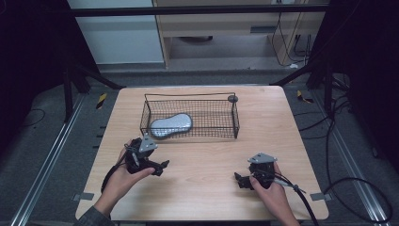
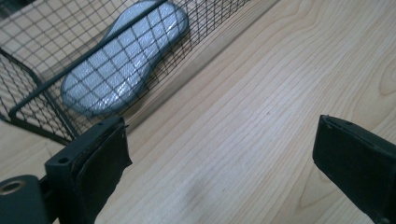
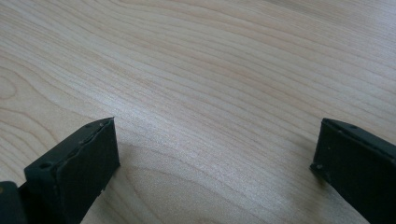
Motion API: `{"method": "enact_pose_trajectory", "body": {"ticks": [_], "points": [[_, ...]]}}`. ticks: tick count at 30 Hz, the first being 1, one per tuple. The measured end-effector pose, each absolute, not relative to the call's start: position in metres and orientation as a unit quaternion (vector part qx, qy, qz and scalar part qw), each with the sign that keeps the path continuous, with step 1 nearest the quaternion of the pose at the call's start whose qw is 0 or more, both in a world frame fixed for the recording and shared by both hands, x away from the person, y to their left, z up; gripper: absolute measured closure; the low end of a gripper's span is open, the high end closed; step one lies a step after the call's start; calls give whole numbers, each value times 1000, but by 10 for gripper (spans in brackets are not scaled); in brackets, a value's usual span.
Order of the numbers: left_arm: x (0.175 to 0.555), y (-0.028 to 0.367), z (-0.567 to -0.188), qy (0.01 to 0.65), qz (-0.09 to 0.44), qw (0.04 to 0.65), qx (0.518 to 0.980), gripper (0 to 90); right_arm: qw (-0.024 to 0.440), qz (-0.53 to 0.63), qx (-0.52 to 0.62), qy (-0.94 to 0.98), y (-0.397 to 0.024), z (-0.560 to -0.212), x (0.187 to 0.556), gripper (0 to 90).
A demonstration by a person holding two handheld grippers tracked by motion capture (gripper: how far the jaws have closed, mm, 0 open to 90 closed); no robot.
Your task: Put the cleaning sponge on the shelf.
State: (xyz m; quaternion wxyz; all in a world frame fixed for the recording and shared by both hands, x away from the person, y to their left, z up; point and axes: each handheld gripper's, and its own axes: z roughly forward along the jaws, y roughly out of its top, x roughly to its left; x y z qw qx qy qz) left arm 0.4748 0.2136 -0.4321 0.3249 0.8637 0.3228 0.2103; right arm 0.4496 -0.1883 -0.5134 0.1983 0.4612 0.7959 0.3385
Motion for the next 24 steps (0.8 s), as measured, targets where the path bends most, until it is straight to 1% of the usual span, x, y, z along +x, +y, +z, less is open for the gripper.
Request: {"method": "enact_pose_trajectory", "body": {"ticks": [5, 17, 22, 24], "points": [[475, 228, -442, 343, 206, 326, 856, 33, 198, 339, 461, 796, -188, -513, 450, 4], [482, 268, -460, 402, 210, 304, 838, 33, 198, 339, 461, 796, -188, -513, 449, 4], [488, 281, -472, 423, 210, 288, 833, 32, 198, 339, 460, 796, -188, -513, 449, 4], [489, 285, -475, 430, 206, 290, 830, 32, 198, 339, 460, 796, -188, -513, 449, 4]]}}
